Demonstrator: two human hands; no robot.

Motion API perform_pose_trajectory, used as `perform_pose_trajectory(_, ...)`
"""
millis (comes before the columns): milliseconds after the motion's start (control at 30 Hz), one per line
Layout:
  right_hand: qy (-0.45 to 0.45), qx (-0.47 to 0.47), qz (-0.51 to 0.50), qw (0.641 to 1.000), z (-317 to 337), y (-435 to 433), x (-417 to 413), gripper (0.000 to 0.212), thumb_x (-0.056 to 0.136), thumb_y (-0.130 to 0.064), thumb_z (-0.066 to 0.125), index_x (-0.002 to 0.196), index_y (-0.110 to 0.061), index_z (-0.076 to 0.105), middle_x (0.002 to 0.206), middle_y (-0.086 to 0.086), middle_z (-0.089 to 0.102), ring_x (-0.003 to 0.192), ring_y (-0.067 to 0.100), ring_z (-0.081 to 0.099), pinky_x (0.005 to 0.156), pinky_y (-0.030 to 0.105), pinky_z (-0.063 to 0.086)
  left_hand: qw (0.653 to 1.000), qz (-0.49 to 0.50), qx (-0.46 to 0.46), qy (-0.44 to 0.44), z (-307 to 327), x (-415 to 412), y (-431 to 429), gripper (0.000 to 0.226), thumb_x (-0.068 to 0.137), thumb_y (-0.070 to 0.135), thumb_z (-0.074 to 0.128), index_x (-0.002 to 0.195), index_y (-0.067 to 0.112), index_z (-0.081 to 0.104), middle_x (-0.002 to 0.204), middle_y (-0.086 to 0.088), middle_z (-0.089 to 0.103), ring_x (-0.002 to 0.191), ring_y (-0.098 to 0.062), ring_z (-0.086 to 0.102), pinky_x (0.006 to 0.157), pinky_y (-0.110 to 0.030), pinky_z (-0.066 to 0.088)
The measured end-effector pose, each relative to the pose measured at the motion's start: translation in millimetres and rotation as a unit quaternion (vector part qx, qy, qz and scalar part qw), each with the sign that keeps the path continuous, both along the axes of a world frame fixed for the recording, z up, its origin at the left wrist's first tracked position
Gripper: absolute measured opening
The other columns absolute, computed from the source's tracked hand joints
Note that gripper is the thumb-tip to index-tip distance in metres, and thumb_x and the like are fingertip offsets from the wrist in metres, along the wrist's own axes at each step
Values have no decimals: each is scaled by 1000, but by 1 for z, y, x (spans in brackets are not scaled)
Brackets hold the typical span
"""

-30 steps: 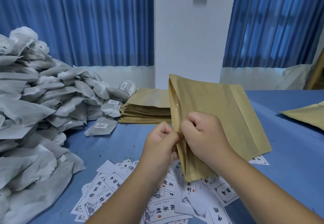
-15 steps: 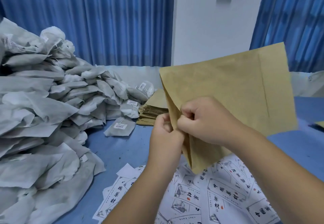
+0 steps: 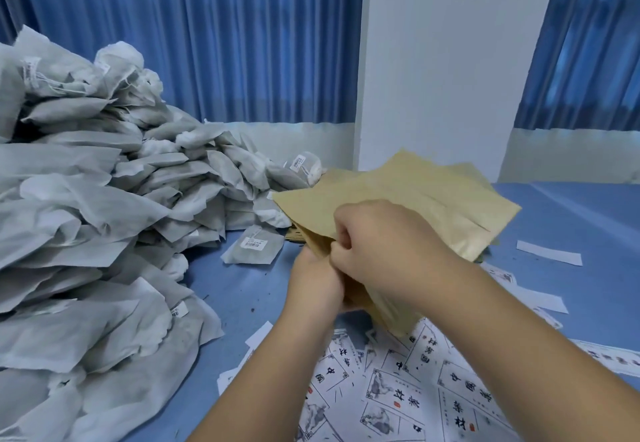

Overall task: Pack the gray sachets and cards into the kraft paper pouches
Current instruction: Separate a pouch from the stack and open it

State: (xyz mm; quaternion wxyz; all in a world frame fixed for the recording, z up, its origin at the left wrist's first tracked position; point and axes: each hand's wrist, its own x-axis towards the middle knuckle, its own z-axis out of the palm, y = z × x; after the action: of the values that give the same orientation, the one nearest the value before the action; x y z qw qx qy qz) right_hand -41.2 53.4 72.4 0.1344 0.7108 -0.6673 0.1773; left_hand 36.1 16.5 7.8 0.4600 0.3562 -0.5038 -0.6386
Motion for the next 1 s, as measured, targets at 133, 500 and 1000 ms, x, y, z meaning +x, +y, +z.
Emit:
perform_pose_trajectory(133, 22, 50, -53, 997, -8, 5, 10, 25, 84, -15, 52, 92, -18, 28, 76, -1, 28, 67, 23, 38, 47, 30, 16, 999, 23, 29, 40, -3, 2, -2, 37, 88, -6, 43, 62, 17, 57, 43, 5, 49, 33, -9, 43, 37, -16, 36)
perform_pose_trajectory(500, 66, 14, -62, 996, -12, 5, 24, 15, 86, -8, 47, 92, -20, 54, 85, -6, 41, 63, 24, 38, 46, 29, 12, 987, 43, 109, 114, 4, 6, -8, 32, 86, -8, 37, 65, 15, 47, 41, 5, 42, 32, -8, 38, 37, -14, 33)
perform_pose_trajectory(1000, 21, -108, -110, 988, 12, 9, 5, 15, 86, -11, 43, 76, -19, 37, 68, -4, 25, 64, 28, 37, 47, 32, 16, 976, 85, 178, 97, -6, 26, -32, 28, 85, -8, 52, 107, 7, 53, 83, -16, 69, 56, -24, 68, 47, -29, 53)
